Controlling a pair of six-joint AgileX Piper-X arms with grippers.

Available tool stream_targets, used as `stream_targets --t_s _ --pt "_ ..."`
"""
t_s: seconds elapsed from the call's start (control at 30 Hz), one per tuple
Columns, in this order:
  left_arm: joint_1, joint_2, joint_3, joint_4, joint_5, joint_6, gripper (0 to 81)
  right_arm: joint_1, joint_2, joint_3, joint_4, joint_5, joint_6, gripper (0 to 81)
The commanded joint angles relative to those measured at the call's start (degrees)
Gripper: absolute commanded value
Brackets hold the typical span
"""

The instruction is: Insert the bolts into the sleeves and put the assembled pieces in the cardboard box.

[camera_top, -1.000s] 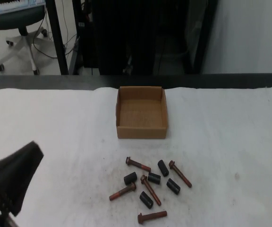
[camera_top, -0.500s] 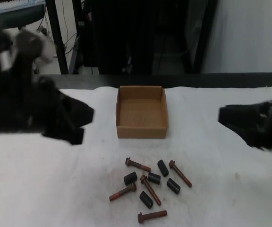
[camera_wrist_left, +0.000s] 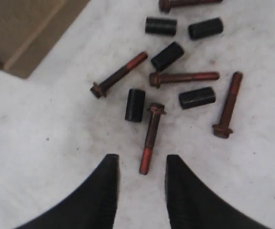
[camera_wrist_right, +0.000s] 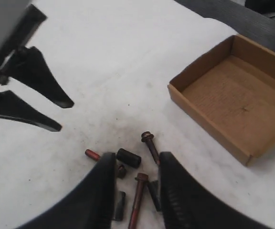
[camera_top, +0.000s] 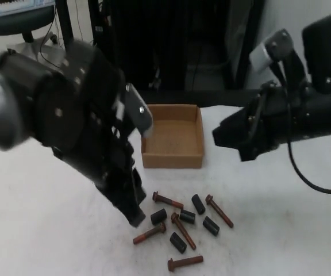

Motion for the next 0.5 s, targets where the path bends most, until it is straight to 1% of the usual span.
stream_targets --t_s 0.0,0.03,0.07,0.13,0.17,0.23,0.3,0.37,0.47 --pt "-0.27 2.53 -0.53 0.43 -7.09 -2.06 31.7 5.65 2.23 -1.72 0.87 1.18 -5.42 29.8" --pt "-0.27 2.73 -0.53 0.05 -9.3 -0.52 31.7 6.9 3.26 -1.7 0.75 2.26 -6.36 29.8" --pt "-0.17 2.78 -0.53 -0.08 -10.12 1.11 31.7 8.35 4.23 -1.7 0.75 3.63 -7.1 29.8" --pt "-0.18 2.62 -0.53 -0.08 -9.6 2.33 31.7 10.41 6.77 -2.09 1.03 6.64 -7.09 29.8" --pt "-0.18 2.61 -0.53 0.45 -7.89 2.32 31.7 10.84 7.85 -2.12 1.04 8.09 -7.09 29.8" --pt "-0.31 2.62 -0.53 2.56 -1.08 2.32 31.7 10.93 9.25 -2.1 1.04 11.07 -6.89 29.8" --pt "-0.56 2.62 -0.3 4.53 3.81 2.32 31.7 10.02 9.45 -2.1 1.04 13.31 -6.9 29.8" --pt "-1.54 2.62 -0.09 5.34 4.42 4.28 31.7 8.29 9.23 -2.25 0.76 14.56 -6.9 29.8" --pt "-4.33 2.75 -0.07 5.47 4.56 9.41 31.7 4.67 8.5 -2.38 0.66 14.54 -6.9 29.8"
